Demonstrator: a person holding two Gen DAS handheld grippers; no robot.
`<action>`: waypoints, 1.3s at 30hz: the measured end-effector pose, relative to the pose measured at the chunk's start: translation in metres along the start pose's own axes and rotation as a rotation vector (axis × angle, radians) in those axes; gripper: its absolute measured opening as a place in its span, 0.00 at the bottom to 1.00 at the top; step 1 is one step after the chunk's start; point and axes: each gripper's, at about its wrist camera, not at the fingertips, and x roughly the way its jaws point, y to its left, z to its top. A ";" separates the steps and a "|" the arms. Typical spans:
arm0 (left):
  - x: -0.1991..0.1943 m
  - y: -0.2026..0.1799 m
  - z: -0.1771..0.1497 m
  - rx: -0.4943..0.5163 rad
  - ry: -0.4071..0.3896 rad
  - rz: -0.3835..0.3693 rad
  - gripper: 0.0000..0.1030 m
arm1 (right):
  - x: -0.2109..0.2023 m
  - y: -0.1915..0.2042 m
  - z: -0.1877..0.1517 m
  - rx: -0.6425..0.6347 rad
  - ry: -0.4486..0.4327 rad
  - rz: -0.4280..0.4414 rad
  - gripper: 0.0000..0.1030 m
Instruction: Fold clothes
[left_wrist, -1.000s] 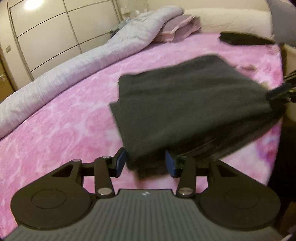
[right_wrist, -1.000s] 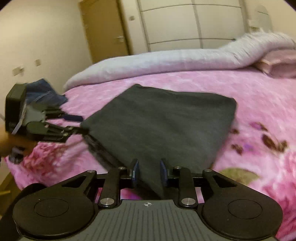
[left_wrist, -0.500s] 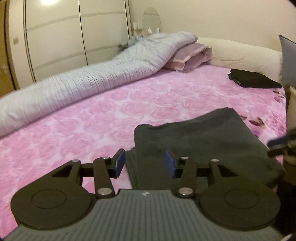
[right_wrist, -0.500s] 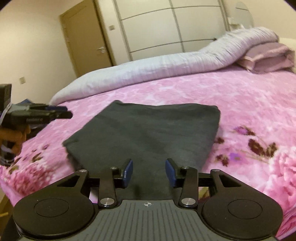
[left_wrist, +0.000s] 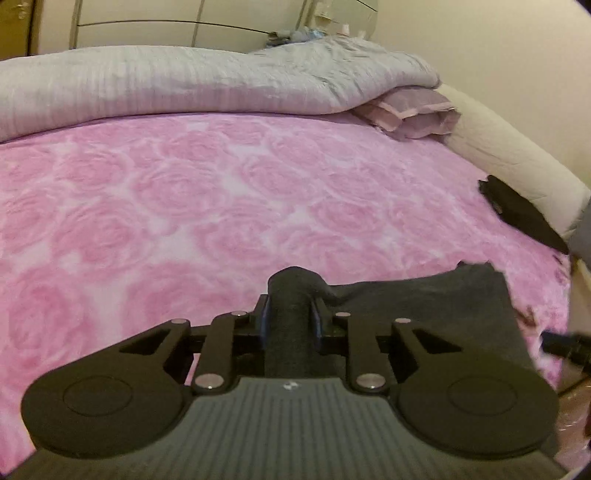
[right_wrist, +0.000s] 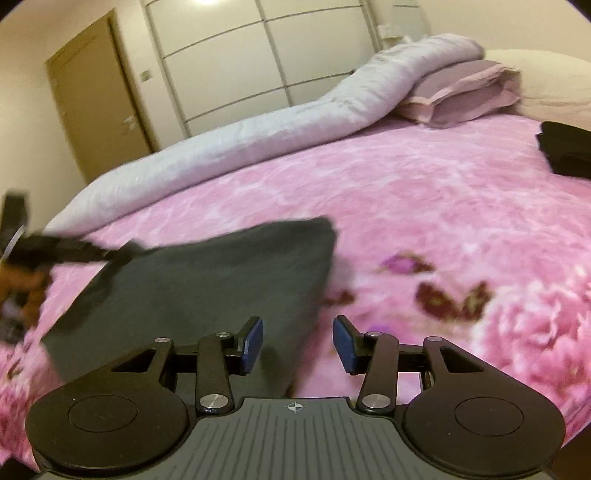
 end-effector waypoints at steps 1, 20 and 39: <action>0.004 0.006 -0.004 -0.023 -0.003 0.001 0.19 | 0.004 -0.002 0.004 -0.009 -0.009 0.000 0.46; -0.035 -0.008 -0.011 0.036 -0.040 0.088 0.21 | 0.006 0.001 0.020 -0.091 -0.006 0.030 0.56; -0.098 -0.063 -0.107 0.392 -0.041 0.128 0.26 | -0.055 0.098 -0.052 -0.299 -0.010 0.151 0.57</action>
